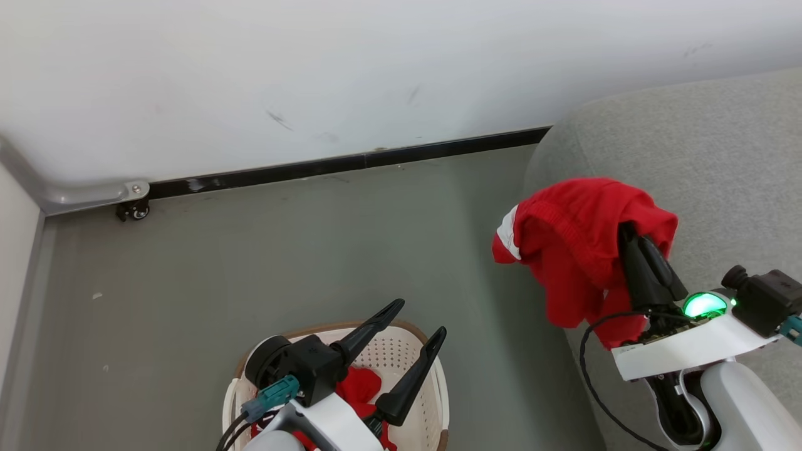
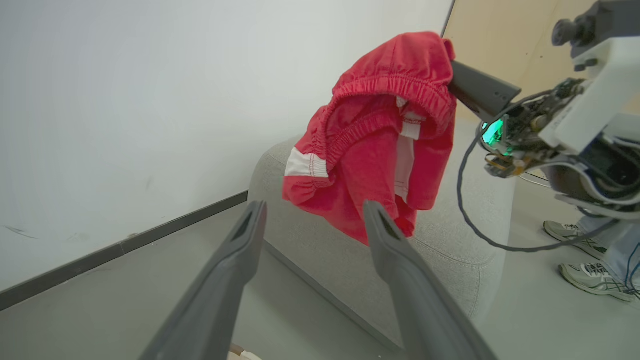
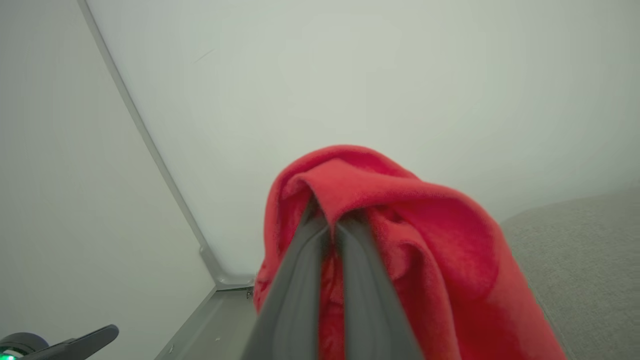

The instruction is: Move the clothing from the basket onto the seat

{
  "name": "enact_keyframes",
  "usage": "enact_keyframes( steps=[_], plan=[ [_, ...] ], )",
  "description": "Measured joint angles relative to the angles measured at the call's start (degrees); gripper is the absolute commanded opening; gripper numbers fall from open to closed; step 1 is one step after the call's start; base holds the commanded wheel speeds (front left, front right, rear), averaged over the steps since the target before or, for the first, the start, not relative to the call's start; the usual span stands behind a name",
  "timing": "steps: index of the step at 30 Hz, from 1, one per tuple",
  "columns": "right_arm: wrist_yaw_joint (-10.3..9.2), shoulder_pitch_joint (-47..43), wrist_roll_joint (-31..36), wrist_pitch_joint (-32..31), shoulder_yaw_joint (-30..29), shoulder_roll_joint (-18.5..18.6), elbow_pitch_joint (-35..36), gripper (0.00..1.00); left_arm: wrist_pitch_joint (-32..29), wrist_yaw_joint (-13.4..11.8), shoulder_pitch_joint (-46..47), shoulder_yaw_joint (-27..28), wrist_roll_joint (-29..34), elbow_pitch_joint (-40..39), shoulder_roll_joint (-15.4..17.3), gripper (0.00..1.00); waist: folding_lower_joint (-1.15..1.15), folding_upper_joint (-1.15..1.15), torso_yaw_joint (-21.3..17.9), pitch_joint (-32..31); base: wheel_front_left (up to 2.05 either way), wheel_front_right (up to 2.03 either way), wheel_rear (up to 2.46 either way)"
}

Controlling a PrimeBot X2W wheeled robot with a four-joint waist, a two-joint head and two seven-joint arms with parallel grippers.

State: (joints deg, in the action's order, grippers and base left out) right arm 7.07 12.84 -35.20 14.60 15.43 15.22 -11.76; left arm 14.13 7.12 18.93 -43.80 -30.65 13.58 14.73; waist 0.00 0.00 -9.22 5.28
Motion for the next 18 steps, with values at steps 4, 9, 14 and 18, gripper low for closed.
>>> enact_keyframes(
  steps=[4,9,14,18],
  plan=[
    [0.0,-0.15,0.34,0.0,-0.44,0.0,0.47,0.0,0.01,0.0,0.07,-0.1,-0.48,0.2,0.38,1.0,0.0,0.0,-1.0,0.1,0.0,0.0,0.0],
    [0.0,-1.33,0.45,-0.01,-1.09,-0.1,1.0,0.0,0.01,0.0,0.15,-1.12,-0.48,0.26,1.07,1.0,0.0,0.0,-2.3,0.22,0.0,0.0,0.0],
    [0.0,-1.33,0.96,0.0,-2.24,-0.07,2.03,0.0,0.01,0.0,0.29,-1.94,-0.51,0.23,1.04,1.0,0.0,0.0,-3.68,0.27,0.0,0.0,0.0],
    [0.0,-1.43,1.55,-0.01,-2.89,0.0,2.27,0.0,0.01,0.0,0.64,-2.96,-0.97,0.08,1.05,1.0,0.0,0.0,-4.84,0.28,0.0,0.0,0.0]
  ],
)
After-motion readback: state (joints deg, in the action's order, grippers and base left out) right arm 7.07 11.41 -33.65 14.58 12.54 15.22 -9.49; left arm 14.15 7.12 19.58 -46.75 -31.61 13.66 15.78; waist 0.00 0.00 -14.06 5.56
